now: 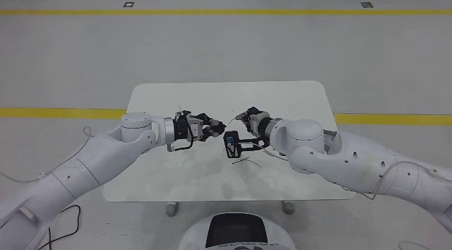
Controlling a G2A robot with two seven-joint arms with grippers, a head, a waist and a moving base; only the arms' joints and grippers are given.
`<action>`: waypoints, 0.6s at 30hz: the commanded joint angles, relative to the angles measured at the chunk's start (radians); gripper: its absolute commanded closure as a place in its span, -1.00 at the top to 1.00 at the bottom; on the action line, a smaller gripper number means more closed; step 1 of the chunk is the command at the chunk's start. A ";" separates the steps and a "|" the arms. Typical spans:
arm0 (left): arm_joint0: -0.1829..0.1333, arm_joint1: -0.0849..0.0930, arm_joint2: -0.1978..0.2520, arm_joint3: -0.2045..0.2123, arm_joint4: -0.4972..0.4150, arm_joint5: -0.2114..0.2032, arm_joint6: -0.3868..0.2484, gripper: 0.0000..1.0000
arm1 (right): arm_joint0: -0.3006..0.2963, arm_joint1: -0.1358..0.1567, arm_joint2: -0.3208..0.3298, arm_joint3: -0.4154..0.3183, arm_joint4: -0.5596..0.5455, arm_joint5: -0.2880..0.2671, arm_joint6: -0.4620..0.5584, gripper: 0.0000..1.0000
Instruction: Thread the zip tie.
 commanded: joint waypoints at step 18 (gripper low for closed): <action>0.062 0.009 -0.093 -0.037 0.040 0.000 -0.027 -1.00 | 0.000 0.000 0.000 0.000 0.000 0.000 0.000 -1.00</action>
